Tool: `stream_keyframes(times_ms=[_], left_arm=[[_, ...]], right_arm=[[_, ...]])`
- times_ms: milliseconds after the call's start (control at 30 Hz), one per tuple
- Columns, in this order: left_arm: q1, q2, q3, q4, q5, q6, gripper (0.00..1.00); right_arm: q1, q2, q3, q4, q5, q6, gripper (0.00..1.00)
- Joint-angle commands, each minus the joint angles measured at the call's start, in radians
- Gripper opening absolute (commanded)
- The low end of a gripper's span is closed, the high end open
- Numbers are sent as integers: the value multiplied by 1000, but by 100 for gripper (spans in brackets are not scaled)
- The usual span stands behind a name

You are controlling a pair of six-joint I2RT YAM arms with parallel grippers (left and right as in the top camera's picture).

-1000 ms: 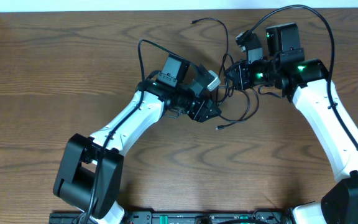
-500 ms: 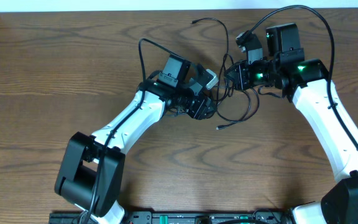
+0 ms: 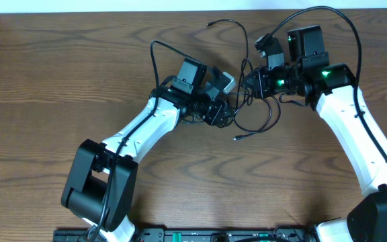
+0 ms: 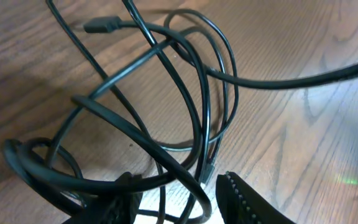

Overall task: Untangle cables
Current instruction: 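Pull the grippers apart to stretch the black cables across the table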

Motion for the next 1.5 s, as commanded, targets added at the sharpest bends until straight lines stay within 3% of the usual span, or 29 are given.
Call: stream_keyframes(times_ms=[0,267,333,367,1100,1300,1467], left_arm=[[-1,27,-8,14,-13,-5,43],[-1,101,-8,49,-12,-39,42],[-1,107,-8,46,-12,-47,23],[-1,107,-8,45,-12,-47,8],[35,-103,-8,-81,-1,-50,8],[35,-200,-8,-90,-12,-45,8],[68,-347,-8,-87,-112,-46,8]], right_arm=[[-4,-21,22,-9,-18,9,1],[-4,-21,22,-22,-18,9,1],[-4,-21,22,-22,-18,8,1],[-4,-21,22,-22,-18,9,1],[-4,-21,22,-42,76,10,1],[-5,-19,19,-105,340,78,1],[-28,-17,16,-152,528,161,1]])
